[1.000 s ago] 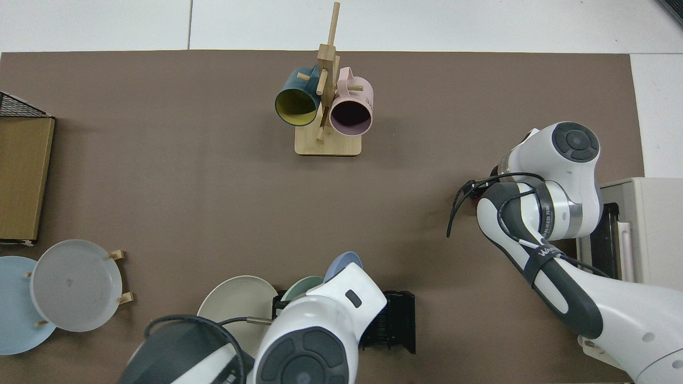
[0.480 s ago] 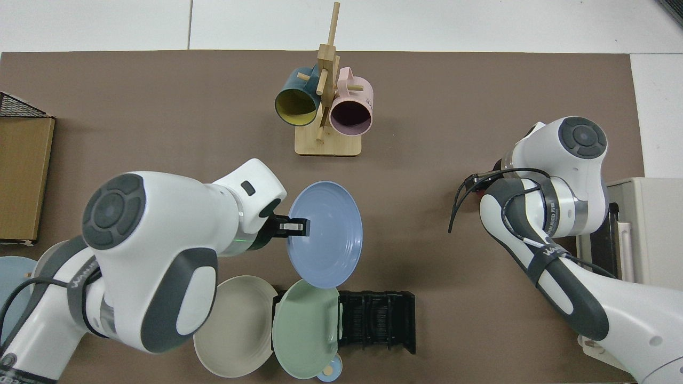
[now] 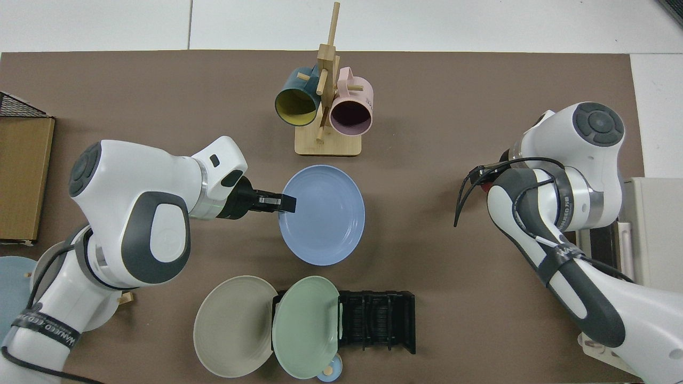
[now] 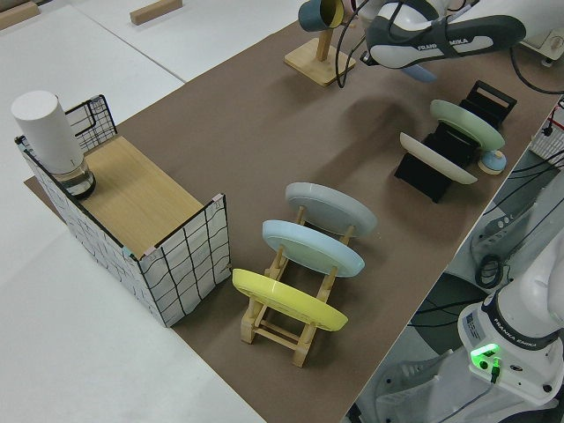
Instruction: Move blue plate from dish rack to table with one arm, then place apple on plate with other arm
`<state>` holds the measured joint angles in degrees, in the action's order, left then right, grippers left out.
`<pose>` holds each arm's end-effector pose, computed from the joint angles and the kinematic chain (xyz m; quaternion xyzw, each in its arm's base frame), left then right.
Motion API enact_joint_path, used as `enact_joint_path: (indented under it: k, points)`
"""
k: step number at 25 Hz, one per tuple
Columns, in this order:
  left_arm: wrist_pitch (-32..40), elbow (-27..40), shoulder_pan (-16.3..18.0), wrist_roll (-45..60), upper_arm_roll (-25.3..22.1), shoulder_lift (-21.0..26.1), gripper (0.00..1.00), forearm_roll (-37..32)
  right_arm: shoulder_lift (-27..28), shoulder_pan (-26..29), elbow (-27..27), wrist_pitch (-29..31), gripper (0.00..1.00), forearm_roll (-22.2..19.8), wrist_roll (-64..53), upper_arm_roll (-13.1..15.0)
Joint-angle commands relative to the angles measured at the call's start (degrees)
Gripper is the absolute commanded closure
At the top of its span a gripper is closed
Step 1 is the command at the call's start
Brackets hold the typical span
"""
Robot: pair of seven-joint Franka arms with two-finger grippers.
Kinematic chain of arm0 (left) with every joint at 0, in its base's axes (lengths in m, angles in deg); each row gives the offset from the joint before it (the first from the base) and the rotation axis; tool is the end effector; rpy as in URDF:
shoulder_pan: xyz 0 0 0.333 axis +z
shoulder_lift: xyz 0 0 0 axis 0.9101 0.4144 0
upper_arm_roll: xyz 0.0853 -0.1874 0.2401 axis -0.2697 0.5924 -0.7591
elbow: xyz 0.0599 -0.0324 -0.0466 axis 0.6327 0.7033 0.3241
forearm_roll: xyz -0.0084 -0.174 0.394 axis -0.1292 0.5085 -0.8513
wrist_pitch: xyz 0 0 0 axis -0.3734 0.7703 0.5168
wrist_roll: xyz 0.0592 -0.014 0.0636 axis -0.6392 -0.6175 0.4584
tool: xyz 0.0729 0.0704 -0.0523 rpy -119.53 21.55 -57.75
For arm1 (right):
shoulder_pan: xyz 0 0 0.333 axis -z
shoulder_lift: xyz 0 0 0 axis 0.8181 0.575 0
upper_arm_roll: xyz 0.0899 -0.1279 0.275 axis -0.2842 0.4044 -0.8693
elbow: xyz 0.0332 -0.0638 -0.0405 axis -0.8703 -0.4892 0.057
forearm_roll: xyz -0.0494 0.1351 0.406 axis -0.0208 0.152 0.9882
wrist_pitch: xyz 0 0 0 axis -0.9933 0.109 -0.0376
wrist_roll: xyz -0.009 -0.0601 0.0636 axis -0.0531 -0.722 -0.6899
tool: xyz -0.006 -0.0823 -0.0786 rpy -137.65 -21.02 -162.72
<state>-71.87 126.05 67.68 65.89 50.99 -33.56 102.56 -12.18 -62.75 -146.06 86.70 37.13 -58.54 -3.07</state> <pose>0.5759 -0.2262 0.3840 0.9465 -0.0738 -0.0073 0.3141 0.6478 0.0511 0.3138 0.9990 0.0438 -0.0115 0.0015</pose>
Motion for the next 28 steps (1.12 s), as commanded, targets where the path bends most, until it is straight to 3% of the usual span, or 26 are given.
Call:
enact_joint_path:
  k: [1, 11, 15, 21, 22, 24, 25, 28]
  points:
    - [-0.67, -0.84, 2.85, -3.99, 0.31, 4.28, 1.0, 6.32, -3.28, 0.12, 0.29, -3.35, 1.0, -0.43, 0.79, -0.13]
    - [-5.58, -0.75, 2.15, -7.34, 0.23, 7.53, 1.0, 6.75, -5.74, 0.3, 5.04, -11.01, 1.0, 0.71, 0.61, -0.21]
    - [-10.23, -0.93, 1.89, -8.74, 1.1, 12.71, 1.0, 6.84, -7.32, 0.21, 5.22, -12.85, 1.0, 0.71, 0.7, -0.21]
    - [-8.75, -0.92, 1.71, -9.01, 1.55, 12.63, 1.0, 6.67, -8.3, -0.14, 5.22, -14.44, 1.0, 0.62, 0.88, -0.13]
    - [-8.84, -0.84, 1.45, -9.01, 1.55, 12.63, 0.9, 6.58, -8.3, -0.06, 5.22, -14.44, 1.0, 0.45, 0.79, -0.13]
    - [-8.93, -0.84, 1.27, -9.09, 1.81, 12.63, 0.58, 6.32, -8.3, 0.03, 5.22, -14.53, 1.0, 0.36, 0.62, -0.13]
    - [-8.93, -0.84, 0.92, -9.01, 1.81, 12.55, 0.52, 6.23, -8.38, 0.03, 5.22, -14.53, 1.0, 0.27, 0.53, -0.13]
    - [-8.58, -0.75, 0.66, -8.48, 1.81, 12.02, 0.49, 5.88, -8.38, -0.14, 5.22, -14.53, 1.0, 0.53, 0.7, -0.21]
